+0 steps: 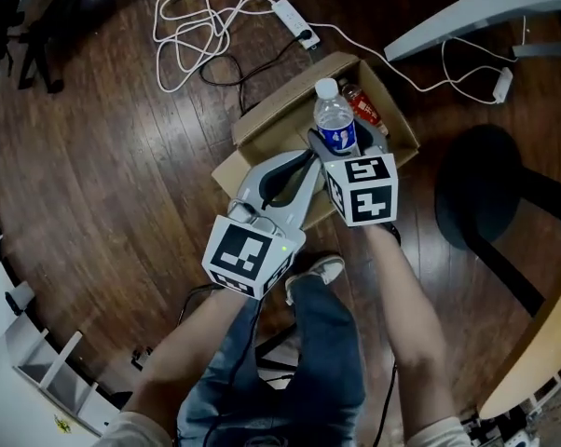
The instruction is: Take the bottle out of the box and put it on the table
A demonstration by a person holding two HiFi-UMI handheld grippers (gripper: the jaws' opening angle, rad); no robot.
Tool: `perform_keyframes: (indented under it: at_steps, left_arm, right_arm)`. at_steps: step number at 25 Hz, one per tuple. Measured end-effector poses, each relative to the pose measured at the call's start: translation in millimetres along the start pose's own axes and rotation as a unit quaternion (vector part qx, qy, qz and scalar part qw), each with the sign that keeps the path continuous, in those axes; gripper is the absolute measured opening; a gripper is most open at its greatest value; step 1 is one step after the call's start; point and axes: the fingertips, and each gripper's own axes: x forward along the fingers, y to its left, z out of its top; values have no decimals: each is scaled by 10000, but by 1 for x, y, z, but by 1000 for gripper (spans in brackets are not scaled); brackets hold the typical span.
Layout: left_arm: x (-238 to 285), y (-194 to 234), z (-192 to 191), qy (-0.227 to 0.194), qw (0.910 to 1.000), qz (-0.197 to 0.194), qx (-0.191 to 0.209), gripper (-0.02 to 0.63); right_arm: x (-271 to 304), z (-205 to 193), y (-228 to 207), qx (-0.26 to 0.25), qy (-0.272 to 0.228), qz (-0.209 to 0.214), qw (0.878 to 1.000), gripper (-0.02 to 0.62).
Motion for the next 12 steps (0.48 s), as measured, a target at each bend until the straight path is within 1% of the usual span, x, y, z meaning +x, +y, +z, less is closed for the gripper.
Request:
perform_keyframes:
  at_steps: [3,7,9,12]
  left_arm:
    - [-14,-12,32,-141,9998,98,42,-2]
    - [-33,-31,71,-243,9995,170,135,-2]
    - [-41,-42,93,-313,9992,174,194,-2]
    - [-54,-64,135,-527,9980,119,326,-2]
  right_arm:
    - [-37,33,3,-27,-246,-75,9997,288]
    - [-88,77,13,99,-615,-91,9980,288]
    - [-116,98,18,113,-776,-115,9969,290]
    - [-161,128,25,157,-1036,-163,9944,290]
